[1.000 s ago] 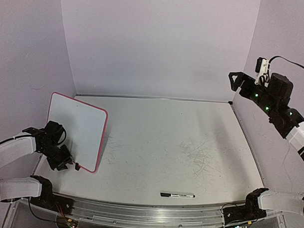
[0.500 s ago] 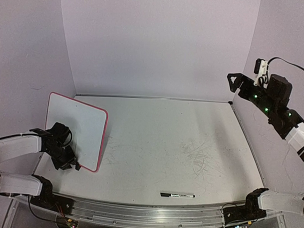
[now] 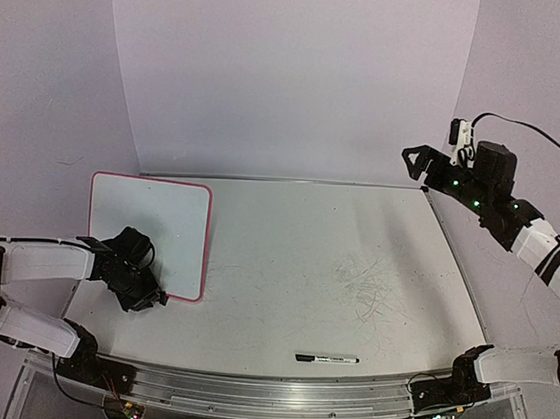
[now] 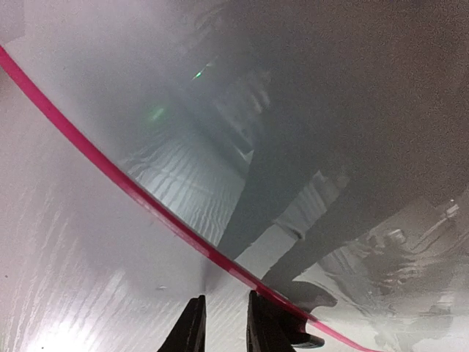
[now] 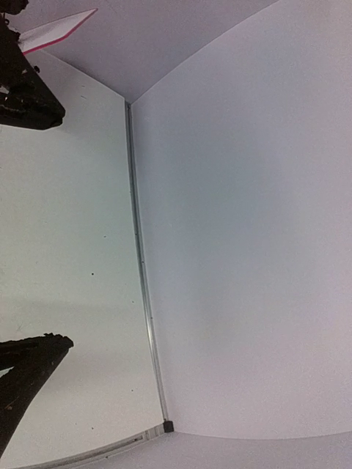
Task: Write a sentence on the whiteboard
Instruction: Move the whiteboard to the corner of the board.
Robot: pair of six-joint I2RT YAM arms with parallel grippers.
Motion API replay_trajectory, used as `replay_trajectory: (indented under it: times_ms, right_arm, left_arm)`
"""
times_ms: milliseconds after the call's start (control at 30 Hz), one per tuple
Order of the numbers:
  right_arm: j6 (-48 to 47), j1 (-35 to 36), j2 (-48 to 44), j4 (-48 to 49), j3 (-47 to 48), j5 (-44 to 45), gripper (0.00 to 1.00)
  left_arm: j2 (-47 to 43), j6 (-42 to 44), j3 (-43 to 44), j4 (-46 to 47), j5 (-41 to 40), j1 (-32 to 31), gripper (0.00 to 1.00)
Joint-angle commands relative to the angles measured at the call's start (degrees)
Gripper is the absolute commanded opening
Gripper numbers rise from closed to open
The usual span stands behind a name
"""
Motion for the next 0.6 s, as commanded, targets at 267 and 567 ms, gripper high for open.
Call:
replay_trajectory:
  times_ms: [267, 567]
  right_arm:
    - [4.36, 15.25, 20.06, -1.96, 2.77, 0.54, 0.98]
    - [6.33, 28.64, 32.48, -1.73, 8.5, 4.16, 0.98]
  left_arm:
    - [20.74, 1.85, 14.34, 21.67, 3.37, -12.84, 0.22]
    - [8.79, 3.8, 7.93, 21.62, 0.64, -13.79, 0.3]
